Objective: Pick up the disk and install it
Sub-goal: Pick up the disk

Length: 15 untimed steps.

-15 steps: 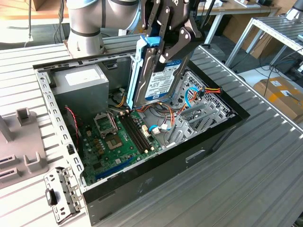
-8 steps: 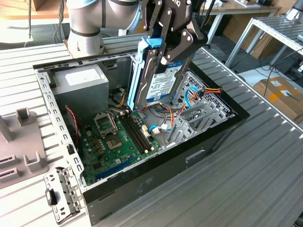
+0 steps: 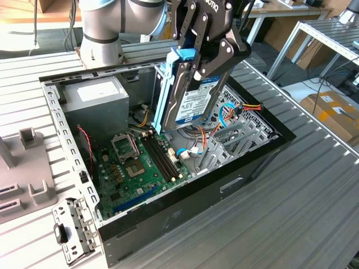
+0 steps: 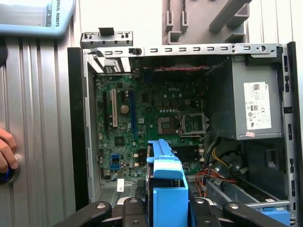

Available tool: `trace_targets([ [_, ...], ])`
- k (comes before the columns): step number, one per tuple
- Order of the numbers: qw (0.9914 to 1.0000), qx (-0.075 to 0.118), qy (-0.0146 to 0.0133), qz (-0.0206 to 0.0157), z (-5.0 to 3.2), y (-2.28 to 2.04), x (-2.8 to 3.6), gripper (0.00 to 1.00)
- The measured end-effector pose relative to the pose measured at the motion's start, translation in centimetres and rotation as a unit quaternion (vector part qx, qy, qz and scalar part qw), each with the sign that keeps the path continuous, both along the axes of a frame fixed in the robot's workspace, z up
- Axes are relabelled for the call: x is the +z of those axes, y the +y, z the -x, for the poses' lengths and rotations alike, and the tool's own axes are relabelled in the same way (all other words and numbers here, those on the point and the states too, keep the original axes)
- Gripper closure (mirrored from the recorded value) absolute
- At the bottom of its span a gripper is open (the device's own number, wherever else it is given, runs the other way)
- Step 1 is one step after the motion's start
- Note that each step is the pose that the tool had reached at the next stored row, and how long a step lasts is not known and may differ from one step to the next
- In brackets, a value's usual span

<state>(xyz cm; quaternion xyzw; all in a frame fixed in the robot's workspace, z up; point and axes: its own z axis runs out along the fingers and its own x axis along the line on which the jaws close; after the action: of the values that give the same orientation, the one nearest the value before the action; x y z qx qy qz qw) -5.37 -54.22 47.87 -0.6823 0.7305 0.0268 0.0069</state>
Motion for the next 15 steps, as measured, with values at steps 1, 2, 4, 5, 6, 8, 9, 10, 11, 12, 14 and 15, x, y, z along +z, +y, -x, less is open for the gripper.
trace_targets([
  [1, 1.0, 0.0, 0.0, 0.0, 0.0, -0.16, 0.0, 0.64],
  [2, 1.0, 0.0, 0.0, 0.0, 0.0, -0.27, -0.01, 0.64],
  [4, 1.0, 0.0, 0.0, 0.0, 0.0, -0.74, -0.02, 0.64],
  [5, 1.0, 0.0, 0.0, 0.0, 0.0, -1.0, -0.03, 0.64],
  [6, 1.0, 0.0, 0.0, 0.0, 0.0, -1.26, -0.03, 0.64],
  [8, 1.0, 0.0, 0.0, 0.0, 0.0, -1.65, -0.04, 0.64],
  [9, 1.0, 0.0, 0.0, 0.0001, 0.0, -1.78, -0.04, 0.64],
  [10, 1.0, 0.0, 0.0, 0.0, 0.0, -2.07, -0.05, 0.64],
  [11, 1.0, 0.0, 0.0, 0.0, 0.0, -2.37, -0.07, 0.64],
  [12, 1.0, 0.0, 0.0, 0.0, 0.0, -2.55, -0.07, 0.64],
  [14, 1.0, 0.0, 0.0, 0.0, 0.0, -2.79, -0.08, 0.64],
  [15, 1.0, 0.0, 0.0, 0.0, 0.0, -2.9, -0.08, 0.64],
])
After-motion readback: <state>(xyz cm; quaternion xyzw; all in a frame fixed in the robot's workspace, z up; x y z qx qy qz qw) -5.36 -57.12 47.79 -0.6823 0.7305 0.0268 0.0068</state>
